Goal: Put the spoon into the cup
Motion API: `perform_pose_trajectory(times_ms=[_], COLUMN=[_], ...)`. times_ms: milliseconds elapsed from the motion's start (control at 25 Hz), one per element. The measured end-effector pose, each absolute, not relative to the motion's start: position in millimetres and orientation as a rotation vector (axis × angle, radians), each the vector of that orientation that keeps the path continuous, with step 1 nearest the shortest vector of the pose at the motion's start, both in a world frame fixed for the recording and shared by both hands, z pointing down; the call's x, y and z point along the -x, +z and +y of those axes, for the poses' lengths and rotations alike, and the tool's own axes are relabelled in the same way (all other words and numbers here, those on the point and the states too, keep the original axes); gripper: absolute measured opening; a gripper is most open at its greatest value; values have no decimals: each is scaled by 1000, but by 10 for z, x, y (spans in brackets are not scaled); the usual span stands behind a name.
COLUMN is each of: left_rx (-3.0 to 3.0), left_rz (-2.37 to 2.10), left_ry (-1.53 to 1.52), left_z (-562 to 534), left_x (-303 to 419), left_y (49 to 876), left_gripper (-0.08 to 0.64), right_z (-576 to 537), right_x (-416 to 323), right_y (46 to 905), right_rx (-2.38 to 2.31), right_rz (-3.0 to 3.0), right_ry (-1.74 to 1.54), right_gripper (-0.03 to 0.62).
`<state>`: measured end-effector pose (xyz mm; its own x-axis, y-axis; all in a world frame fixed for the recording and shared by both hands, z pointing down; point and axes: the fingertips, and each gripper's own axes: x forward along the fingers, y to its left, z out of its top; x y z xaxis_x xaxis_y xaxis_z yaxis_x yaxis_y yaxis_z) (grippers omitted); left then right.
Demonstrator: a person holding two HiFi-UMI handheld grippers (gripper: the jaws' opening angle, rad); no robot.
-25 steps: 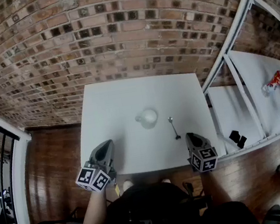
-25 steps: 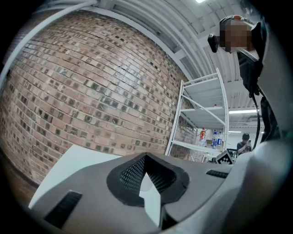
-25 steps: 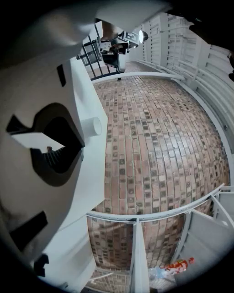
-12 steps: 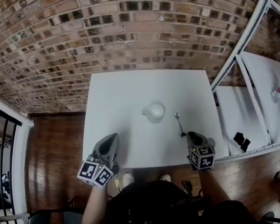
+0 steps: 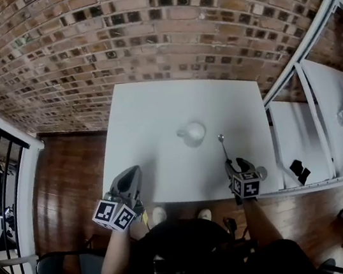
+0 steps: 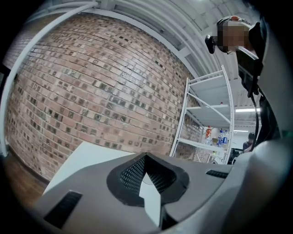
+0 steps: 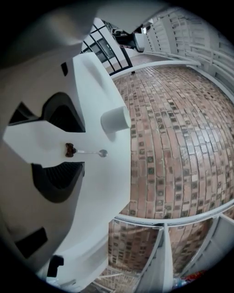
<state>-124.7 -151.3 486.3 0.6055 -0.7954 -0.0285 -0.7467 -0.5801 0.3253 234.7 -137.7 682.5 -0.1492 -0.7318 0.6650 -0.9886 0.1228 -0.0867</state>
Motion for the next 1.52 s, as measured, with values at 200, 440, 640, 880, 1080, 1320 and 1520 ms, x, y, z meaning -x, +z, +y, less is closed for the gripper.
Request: perform_pose_trajectory(times_ms=[200, 440, 640, 880, 1080, 1320, 1520], left_rx=[-2534, -2517, -2510, -2509, -2512, -2513, -2521], left_rz=[-1286, -1311, -1315, -1301, -1296, -1284, -1276], left_ry=[-238, -219, -211, -212, -222, -223, -230], left_z=[-1507, -1504, -1512, -1533, -1552, -1536, -1516], left_x=[1321, 1368, 1363, 1321, 1302, 1278, 1249], left_y=[4901, 4924, 4951, 4975, 4966, 4969, 4942], left_gripper=[5, 3, 5, 5, 5, 5, 5], right_z=[-1423, -1469, -1487, -1482, -1481, -1480, -1461], right_x=[-2344, -2298, -2305, -2297, -2317, -2309, -2311], right_y=[7019, 7198, 7280, 7287, 7294, 7289, 7291], right_rx=[-1627, -1587, -1592, -1580, -1567, -1543, -1562], right_rz=[-1893, -1837, -1779, -1754, -1747, -1728, -1720], right_ry=[810, 845, 824, 784, 799, 797, 792], right_gripper=[209, 209, 207, 189, 187, 168, 132])
